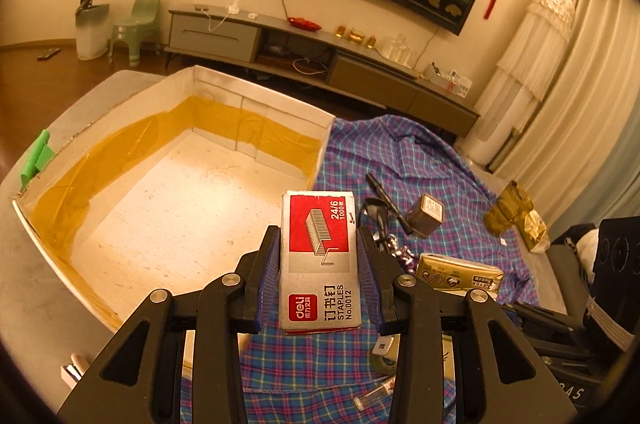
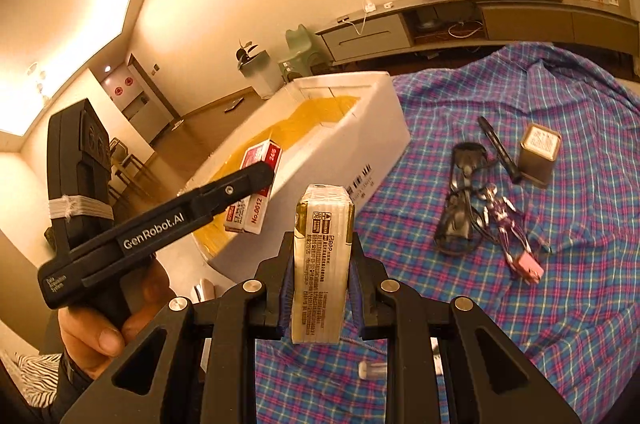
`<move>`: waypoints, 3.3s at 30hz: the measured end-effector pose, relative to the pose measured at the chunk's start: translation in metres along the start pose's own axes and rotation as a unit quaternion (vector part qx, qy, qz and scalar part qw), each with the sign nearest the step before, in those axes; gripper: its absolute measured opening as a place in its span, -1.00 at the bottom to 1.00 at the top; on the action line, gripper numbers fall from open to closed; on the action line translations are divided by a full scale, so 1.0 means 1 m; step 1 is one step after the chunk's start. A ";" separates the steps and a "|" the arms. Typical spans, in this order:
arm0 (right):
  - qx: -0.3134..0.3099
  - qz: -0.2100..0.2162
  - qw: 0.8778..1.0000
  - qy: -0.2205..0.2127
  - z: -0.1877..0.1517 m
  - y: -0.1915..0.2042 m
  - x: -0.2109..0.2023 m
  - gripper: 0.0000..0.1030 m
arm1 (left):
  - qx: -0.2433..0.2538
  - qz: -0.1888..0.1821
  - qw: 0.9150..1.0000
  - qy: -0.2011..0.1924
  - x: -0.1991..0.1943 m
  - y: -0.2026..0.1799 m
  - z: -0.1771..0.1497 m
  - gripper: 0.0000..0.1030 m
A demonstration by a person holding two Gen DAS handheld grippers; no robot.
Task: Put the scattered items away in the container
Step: 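Carry both held boxes over the white cardboard box with both tools, then open both tools to drop the staples box and cream box inside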
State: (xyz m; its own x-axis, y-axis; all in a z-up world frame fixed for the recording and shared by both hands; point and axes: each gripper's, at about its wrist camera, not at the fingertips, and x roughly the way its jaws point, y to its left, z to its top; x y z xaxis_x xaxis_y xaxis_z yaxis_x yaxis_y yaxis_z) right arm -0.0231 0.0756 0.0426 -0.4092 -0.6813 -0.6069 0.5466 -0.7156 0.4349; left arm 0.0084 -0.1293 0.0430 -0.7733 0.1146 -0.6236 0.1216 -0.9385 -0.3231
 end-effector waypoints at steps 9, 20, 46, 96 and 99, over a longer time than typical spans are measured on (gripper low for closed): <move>-0.008 0.008 1.000 0.004 0.027 0.026 0.013 -0.53 | -0.030 0.001 0.999 -0.017 -0.013 0.029 0.016 -0.25; -0.019 0.011 1.000 0.017 0.053 0.054 0.045 -0.53 | -0.068 0.006 0.997 -0.029 -0.018 0.057 0.029 -0.25; -0.032 -0.008 0.997 0.064 0.098 0.076 0.122 -0.52 | -0.139 0.028 0.989 -0.033 -0.011 0.112 0.054 -0.25; -0.077 -0.120 0.973 0.179 0.134 0.113 0.288 -0.49 | -0.142 0.135 0.980 0.045 0.019 0.165 0.042 -0.22; -0.080 -0.126 0.973 0.176 0.135 0.110 0.286 -0.35 | -0.157 0.137 0.977 0.045 0.017 0.171 0.041 -0.11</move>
State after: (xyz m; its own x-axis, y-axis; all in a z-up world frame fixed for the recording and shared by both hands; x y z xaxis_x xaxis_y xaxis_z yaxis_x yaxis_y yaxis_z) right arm -0.1783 -0.2184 0.0069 -0.2854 -0.3717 -0.8834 0.5798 -0.8009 0.1497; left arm -0.0097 -0.3011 0.0064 -0.6290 -0.0863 -0.7726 0.5125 -0.7933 -0.3287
